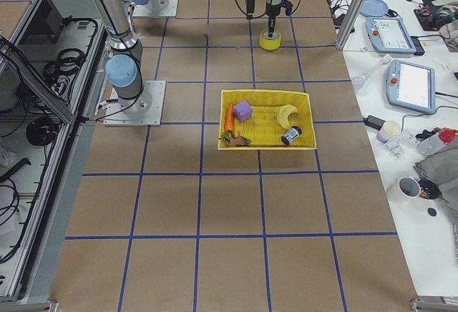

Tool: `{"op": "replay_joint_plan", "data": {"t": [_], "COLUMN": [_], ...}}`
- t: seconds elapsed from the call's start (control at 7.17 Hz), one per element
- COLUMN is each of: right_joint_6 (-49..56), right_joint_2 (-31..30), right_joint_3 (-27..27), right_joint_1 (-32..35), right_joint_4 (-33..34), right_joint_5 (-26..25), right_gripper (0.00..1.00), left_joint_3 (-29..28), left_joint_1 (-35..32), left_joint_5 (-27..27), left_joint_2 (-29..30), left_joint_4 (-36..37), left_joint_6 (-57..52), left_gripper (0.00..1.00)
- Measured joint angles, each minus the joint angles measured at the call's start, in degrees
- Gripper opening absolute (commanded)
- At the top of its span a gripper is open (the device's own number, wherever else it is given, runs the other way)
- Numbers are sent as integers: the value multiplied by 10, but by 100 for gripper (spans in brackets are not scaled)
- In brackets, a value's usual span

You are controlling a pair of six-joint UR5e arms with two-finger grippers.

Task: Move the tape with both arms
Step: 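Close the left gripper on the tape roll's rim and lift, then carry the tape roll with the left gripper into the wicker basket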

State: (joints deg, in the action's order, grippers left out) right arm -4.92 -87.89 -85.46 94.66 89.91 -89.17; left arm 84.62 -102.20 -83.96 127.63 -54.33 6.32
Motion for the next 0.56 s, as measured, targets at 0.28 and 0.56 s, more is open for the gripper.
{"op": "replay_joint_plan", "data": {"t": [0.28,0.56], "right_joint_6": [0,0], "right_joint_2": [0,0], "right_joint_3": [0,0], "right_joint_1": [0,0], "right_joint_4": [0,-1], "right_joint_5": [0,0], "right_gripper": [100,100], "left_joint_3": [-12,-31], "left_joint_1": [45,135], "left_joint_5": [-3,-19], "left_joint_2": [-35,-86], "left_joint_4": [-64,-167], "left_joint_6": [-21,-98], "left_gripper": [0,0]}}
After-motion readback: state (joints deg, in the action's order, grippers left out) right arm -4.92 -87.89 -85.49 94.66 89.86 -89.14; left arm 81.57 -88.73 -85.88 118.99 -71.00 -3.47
